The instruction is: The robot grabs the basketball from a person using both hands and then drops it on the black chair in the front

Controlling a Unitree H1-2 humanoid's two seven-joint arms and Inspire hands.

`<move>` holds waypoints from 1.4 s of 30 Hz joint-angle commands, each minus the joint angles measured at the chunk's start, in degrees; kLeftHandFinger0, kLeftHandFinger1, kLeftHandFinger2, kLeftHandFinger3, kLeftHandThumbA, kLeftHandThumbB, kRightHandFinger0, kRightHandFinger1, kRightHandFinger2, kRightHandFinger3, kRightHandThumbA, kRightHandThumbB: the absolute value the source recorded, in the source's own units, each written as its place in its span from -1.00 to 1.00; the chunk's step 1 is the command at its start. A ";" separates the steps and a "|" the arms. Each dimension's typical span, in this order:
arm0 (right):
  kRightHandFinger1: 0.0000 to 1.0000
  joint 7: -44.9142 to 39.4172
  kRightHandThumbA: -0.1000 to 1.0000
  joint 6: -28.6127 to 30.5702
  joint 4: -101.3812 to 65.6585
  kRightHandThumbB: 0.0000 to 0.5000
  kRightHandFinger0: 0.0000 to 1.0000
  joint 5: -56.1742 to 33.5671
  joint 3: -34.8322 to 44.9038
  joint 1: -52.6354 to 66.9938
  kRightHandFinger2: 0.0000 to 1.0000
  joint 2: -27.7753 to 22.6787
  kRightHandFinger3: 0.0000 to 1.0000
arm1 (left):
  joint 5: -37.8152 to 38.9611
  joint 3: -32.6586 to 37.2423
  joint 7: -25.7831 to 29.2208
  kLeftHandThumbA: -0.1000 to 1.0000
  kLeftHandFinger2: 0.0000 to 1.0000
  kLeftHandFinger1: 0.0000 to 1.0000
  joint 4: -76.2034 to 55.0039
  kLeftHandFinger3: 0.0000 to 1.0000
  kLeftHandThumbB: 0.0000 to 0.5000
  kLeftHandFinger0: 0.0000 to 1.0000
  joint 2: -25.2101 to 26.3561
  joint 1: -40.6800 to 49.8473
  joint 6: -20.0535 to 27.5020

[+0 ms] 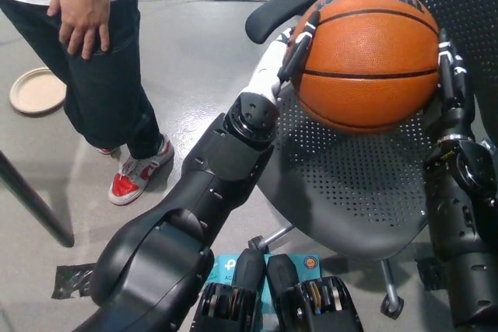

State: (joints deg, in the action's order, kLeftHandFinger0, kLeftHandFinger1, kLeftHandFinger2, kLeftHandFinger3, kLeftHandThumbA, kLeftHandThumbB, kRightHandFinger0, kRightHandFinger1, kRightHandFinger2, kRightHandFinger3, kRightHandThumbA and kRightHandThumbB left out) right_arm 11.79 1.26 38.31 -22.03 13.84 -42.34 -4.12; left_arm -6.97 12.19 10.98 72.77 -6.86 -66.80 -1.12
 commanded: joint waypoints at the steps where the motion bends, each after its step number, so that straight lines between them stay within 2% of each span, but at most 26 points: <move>1: 1.00 7.02 1.00 7.12 0.41 -0.42 1.00 13.43 -5.17 -6.06 1.00 0.12 1.00 | -2.50 2.57 -6.08 1.00 1.00 1.00 -1.36 1.00 -0.25 1.00 -3.51 -5.45 1.84; 3: 1.00 8.94 1.00 10.64 2.02 -0.59 1.00 14.68 -4.69 -6.39 1.00 -1.06 1.00 | -1.91 1.95 -6.11 1.00 1.00 1.00 -1.95 1.00 -0.14 1.00 -2.53 -5.35 1.25; 5: 1.00 8.97 1.00 12.37 2.87 -0.50 1.00 14.28 -3.77 -6.29 1.00 -2.72 1.00 | -2.42 2.09 -5.55 1.00 1.00 1.00 -2.23 1.00 -0.09 1.00 -1.23 -5.28 1.25; 7: 1.00 7.78 1.00 12.97 2.90 -0.52 1.00 13.88 -3.43 -5.83 1.00 -4.28 1.00 | -2.45 2.05 -5.86 1.00 1.00 1.00 -2.84 1.00 0.01 1.00 -0.13 -5.17 1.25; 10: 1.00 6.01 1.00 11.89 1.38 -0.39 1.00 13.09 -2.44 -4.25 1.00 -6.90 1.00 | -1.68 1.25 -7.21 1.00 1.00 1.00 -3.05 1.00 0.01 1.00 1.95 -5.07 2.03; 14: 1.00 5.20 1.00 12.31 -0.37 -0.48 1.00 12.87 -1.46 -2.31 1.00 -9.45 1.00 | -1.29 0.54 -8.26 1.00 1.00 1.00 -3.26 1.00 -0.02 1.00 4.57 -5.02 3.61; 15: 1.00 4.80 1.00 12.69 -0.97 -0.42 1.00 12.79 -1.30 -1.70 1.00 -9.87 1.00 | -1.20 0.38 -8.41 1.00 1.00 1.00 -3.55 1.00 -0.02 1.00 5.14 -4.75 4.10; 20: 1.00 3.71 1.00 14.49 -1.30 -0.42 1.00 12.40 -0.54 -0.61 1.00 -11.08 1.00 | -1.35 0.18 -9.05 1.00 1.00 1.00 -4.04 1.00 0.03 1.00 6.57 -4.31 4.46; 21: 1.00 4.30 1.00 12.32 -7.60 -0.36 1.00 12.75 -0.01 3.22 1.00 -11.40 1.00 | -1.29 -0.02 -10.16 1.00 1.00 1.00 -6.91 1.00 0.02 1.00 8.89 -2.15 3.29; 24: 1.00 4.25 1.00 12.38 -13.27 -0.43 1.00 13.91 -0.37 6.14 1.00 -10.89 1.00 | -1.04 -0.37 -11.50 1.00 1.00 1.00 -13.56 1.00 0.01 1.00 10.72 1.99 3.67; 28: 1.00 4.29 1.00 11.85 -14.53 -0.44 1.00 14.21 -0.36 6.67 1.00 -10.74 1.00 | -1.31 -0.51 -12.09 1.00 1.00 1.00 -16.50 1.00 0.00 1.00 11.01 3.27 2.32; 29: 1.00 1.98 1.00 11.27 -21.62 -0.41 1.00 11.80 -0.20 10.55 1.00 -10.23 1.00 | -1.44 -0.25 -13.23 1.00 1.00 1.00 -23.08 1.00 0.05 1.00 12.17 7.65 1.84; 32: 1.00 1.30 1.00 10.09 -26.21 -0.41 1.00 10.33 0.13 13.09 1.00 -9.30 1.00 | -1.51 -0.11 -14.32 1.00 1.00 1.00 -28.44 1.00 0.05 1.00 12.77 10.89 1.19; 35: 1.00 0.37 1.00 10.09 -32.20 -0.21 1.00 9.32 -0.47 16.30 1.00 -7.42 1.00 | 0.80 -1.10 -17.71 1.00 1.00 1.00 -39.55 1.00 0.06 1.00 14.20 16.88 -1.43; 38: 1.00 -0.11 1.00 9.97 -32.90 -0.20 1.00 9.13 -0.34 16.54 1.00 -7.17 1.00 | 0.94 -1.48 -18.43 1.00 1.00 1.00 -41.84 1.00 0.07 1.00 14.35 17.89 -2.46; 40: 1.00 -4.41 1.00 9.71 -41.49 -0.10 1.00 9.36 -4.16 22.07 1.00 -6.90 1.00 | 3.13 -2.64 -19.55 1.00 1.00 1.00 -59.22 1.00 0.03 1.00 16.02 28.18 -3.32; 41: 1.00 -5.98 1.00 10.68 -43.87 -0.25 1.00 9.43 -5.67 24.15 1.00 -6.99 1.00 | 3.45 -2.94 -19.48 1.00 1.00 1.00 -64.05 1.00 0.11 1.00 16.44 31.46 -3.34; 42: 1.00 -6.05 1.00 10.77 -44.27 -0.27 1.00 9.38 -5.84 24.51 1.00 -7.05 1.00 | 3.41 -2.98 -19.60 1.00 1.00 1.00 -64.75 1.00 0.11 1.00 16.43 31.81 -3.55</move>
State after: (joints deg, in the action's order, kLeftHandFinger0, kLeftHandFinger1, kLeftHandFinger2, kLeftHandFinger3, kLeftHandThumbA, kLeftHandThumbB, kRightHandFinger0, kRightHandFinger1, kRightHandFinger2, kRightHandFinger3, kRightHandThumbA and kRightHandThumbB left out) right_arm 13.29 10.68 5.82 -11.04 11.89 -22.29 -10.81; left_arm -7.00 11.17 -4.77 27.32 6.84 -42.20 -2.33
